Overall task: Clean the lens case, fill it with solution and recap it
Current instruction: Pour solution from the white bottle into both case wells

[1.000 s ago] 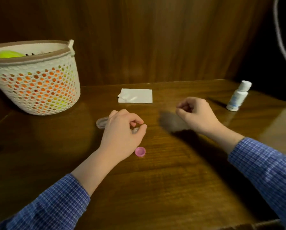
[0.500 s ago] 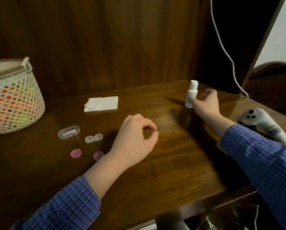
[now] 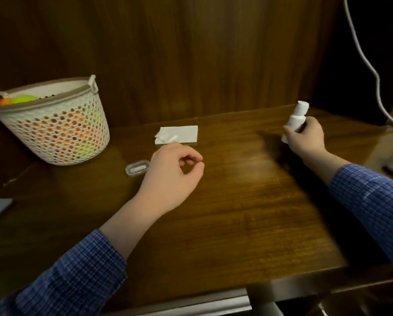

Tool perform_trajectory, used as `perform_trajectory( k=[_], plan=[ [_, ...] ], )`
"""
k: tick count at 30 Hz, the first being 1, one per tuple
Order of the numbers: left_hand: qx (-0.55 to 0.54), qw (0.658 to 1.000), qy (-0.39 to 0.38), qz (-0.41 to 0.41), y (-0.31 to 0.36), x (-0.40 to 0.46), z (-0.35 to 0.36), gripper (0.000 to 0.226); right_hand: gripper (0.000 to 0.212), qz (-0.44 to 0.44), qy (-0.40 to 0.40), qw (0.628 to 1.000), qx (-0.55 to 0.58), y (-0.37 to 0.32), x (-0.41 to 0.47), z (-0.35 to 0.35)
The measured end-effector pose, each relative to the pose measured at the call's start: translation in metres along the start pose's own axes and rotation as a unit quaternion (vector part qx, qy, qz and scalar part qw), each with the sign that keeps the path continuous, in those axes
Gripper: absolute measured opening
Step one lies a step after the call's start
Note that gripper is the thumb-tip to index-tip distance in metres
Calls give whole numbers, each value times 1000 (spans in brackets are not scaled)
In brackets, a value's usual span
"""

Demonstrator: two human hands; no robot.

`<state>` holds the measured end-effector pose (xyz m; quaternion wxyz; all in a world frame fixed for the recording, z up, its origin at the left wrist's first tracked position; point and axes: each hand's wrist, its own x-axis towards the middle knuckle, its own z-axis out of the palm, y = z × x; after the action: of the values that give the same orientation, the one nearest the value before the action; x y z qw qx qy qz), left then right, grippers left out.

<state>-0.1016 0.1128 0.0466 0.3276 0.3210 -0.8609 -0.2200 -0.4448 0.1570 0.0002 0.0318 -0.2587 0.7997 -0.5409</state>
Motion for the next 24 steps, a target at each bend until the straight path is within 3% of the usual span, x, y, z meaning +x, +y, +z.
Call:
perform_trajectory(
  k=[3, 5, 8, 11, 13, 17, 19, 24],
  plan=[
    [-52, 997, 50, -38, -21, 6, -25, 14, 47, -25, -105, 990, 89, -26, -32, 17],
    [-87, 991, 82, -57, -35, 10, -39, 17, 43, -18, -203, 964, 170, -48, -63, 30],
    [-164, 977, 103, -95, -49, 12, -53, 17, 34, 65, -347, 875, 332, -76, -115, 51],
    [-150, 981, 91, -88, -62, 10, -52, 12, 34, 93, -462, 785, 403, -97, -149, 72],
    [-92, 990, 69, -81, -70, 1, -43, 10, 32, 98, -479, 765, 419, -107, -158, 83],
    [172, 984, -28, -28, -87, -23, -16, 57, 30, 124, -439, 787, 415, -108, -156, 97],
    [184, 981, -50, -17, -88, -25, -12, 62, 32, 136, -425, 794, 413, -104, -152, 97],
    [122, 988, -59, 78, -91, -24, -9, 36, 35, 158, -406, 797, 418, -98, -146, 95]
  ],
)
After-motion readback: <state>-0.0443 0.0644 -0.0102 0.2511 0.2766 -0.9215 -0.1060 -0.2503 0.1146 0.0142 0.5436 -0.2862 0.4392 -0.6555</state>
